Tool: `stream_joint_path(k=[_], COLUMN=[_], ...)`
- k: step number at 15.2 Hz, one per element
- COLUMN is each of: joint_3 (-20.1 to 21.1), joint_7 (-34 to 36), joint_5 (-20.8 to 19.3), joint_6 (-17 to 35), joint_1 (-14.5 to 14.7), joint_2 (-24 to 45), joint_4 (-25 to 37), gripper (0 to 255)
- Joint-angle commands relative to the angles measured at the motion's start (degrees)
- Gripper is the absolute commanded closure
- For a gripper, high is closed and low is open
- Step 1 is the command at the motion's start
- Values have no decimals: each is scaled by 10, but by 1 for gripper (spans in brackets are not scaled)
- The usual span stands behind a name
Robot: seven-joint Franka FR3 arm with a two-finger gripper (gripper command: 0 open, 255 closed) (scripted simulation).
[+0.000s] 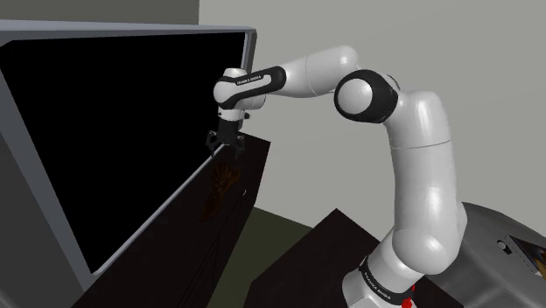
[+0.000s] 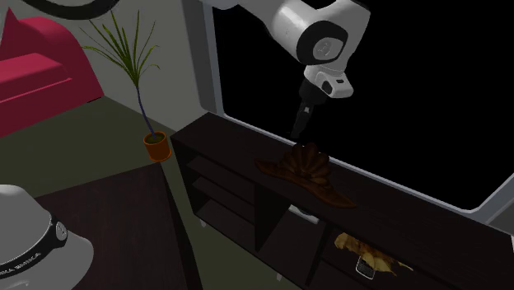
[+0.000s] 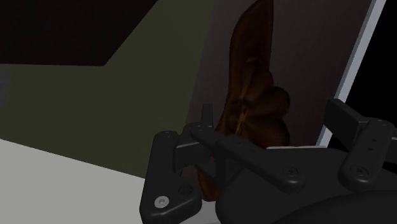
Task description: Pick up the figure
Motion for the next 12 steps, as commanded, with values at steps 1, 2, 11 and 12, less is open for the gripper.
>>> stream_joint_path(k=[1, 2, 11, 12], joint_3=[-3, -5, -10, -10], joint_7=[15, 21, 39, 39], joint_5=[4, 6, 12, 12], joint_6=[-13, -20, -31, -27], joint_1=[3, 3, 6, 6], joint_2=[56, 83, 205, 210], joint_4=[64, 96, 221, 222], gripper=[0, 0, 0, 0])
